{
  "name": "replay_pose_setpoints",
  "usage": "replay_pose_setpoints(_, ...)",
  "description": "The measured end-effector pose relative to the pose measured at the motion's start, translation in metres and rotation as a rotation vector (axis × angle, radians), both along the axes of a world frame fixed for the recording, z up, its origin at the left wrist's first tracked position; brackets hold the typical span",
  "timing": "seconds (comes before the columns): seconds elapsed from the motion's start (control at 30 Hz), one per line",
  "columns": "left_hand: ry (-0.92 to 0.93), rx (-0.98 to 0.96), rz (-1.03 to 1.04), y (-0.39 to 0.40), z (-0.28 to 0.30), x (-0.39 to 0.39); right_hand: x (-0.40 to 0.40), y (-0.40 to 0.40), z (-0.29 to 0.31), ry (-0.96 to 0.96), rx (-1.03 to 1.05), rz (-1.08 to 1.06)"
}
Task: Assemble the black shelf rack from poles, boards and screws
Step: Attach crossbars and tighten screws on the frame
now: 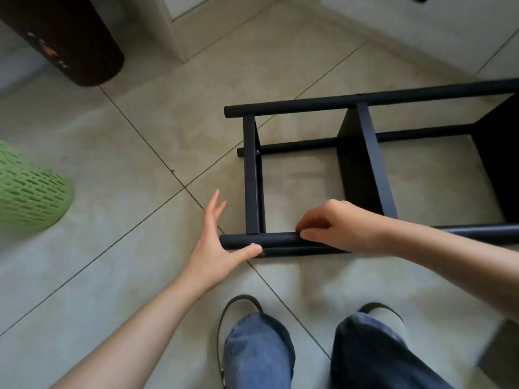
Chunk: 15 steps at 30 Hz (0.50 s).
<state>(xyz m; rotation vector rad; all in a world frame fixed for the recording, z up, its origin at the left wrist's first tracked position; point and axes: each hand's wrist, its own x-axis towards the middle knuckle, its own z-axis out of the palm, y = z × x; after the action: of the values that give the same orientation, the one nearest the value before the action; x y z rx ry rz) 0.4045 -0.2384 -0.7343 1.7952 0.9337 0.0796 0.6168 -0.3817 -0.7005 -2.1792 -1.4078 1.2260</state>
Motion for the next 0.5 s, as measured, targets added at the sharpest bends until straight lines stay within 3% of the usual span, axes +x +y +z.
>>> replay_pose_setpoints(0.13, 0.028, -0.334, 0.397, -0.034, -0.014, -0.003, -0.002, -0.023, 0.004, -0.145, 0.017, 0.004)
replay_pose_setpoints(0.23, 0.058, -0.491, 0.437, -0.056, -0.02, 0.003, -0.005, -0.034, 0.006, -0.204, 0.024, -0.017)
replay_pose_setpoints(0.5, -0.157, -0.667, 0.723, -0.072, -0.005, 0.044, 0.0, -0.039, 0.015, -0.222, 0.059, 0.022)
